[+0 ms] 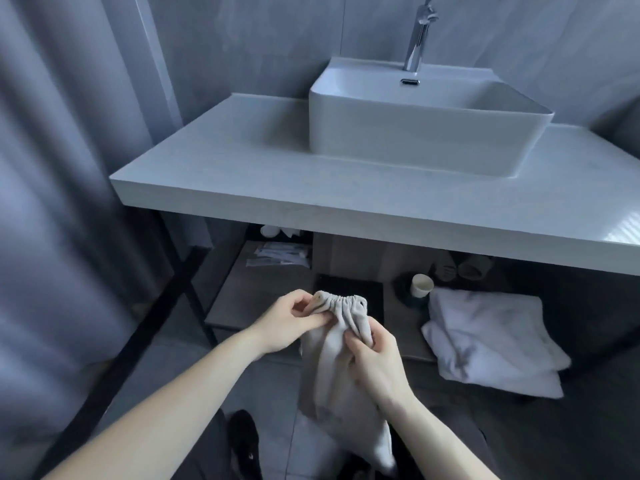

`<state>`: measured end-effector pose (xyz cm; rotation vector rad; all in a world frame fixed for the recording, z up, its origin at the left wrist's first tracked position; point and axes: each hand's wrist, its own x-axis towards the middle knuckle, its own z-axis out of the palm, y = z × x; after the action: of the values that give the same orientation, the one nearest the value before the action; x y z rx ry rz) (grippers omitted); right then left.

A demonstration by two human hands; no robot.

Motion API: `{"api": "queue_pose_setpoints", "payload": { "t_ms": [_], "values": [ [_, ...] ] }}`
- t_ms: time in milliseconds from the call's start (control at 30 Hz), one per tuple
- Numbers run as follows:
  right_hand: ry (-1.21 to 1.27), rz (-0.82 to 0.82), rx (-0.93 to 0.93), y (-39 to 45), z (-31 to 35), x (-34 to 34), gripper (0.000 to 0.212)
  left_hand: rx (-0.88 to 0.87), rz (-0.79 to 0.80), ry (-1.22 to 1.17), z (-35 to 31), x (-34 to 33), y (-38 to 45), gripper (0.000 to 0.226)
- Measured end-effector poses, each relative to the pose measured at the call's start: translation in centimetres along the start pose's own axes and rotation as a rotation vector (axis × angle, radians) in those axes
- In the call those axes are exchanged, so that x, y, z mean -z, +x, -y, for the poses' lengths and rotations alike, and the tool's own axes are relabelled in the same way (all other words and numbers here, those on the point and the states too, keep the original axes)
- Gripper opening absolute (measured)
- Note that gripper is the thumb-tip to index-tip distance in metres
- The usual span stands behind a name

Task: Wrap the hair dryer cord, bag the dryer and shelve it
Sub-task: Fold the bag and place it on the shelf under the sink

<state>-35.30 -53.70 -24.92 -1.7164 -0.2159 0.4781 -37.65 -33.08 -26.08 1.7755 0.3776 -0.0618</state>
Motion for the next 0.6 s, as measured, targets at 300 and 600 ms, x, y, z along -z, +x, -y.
{"api": "queue_pose_setpoints", "payload": {
  "t_ms": [300,600],
  "values": [
    [0.254,-0.200,-0.003,3.9,0.6,-0.3,0.016,0.668,-0.298,-0.359,11.5,-3.4,0.7,0.085],
    [0.538,-0.313,-0.281,7.2,-1.8,-0.3,0.018,0.479,-0.057,-1.028,10.0,-6.3,2.1,0.071]
  ]
}}
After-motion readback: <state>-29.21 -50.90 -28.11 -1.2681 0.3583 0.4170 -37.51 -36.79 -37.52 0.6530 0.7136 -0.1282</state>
